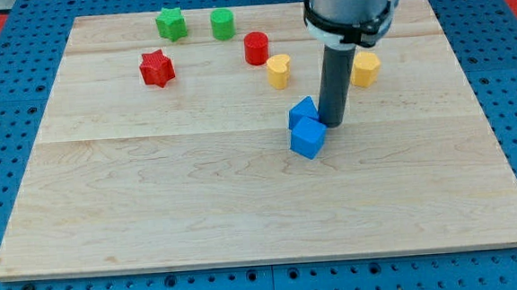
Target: Nudge the blue triangle left a bit
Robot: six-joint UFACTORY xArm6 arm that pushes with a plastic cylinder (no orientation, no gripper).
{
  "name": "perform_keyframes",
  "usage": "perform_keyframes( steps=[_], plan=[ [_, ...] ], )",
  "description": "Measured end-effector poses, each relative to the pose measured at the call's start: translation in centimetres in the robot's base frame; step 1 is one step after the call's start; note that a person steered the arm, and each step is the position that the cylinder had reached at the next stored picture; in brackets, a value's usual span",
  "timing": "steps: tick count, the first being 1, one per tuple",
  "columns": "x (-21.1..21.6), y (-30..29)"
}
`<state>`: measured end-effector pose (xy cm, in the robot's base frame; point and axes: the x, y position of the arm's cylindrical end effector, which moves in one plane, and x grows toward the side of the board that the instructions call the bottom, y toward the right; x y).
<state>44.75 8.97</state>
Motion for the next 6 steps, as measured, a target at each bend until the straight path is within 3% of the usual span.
perform_keyframes(
  steps=[2, 6],
  plan=[
    [0.5, 1.7],
    [-3.5, 7.9]
  ],
)
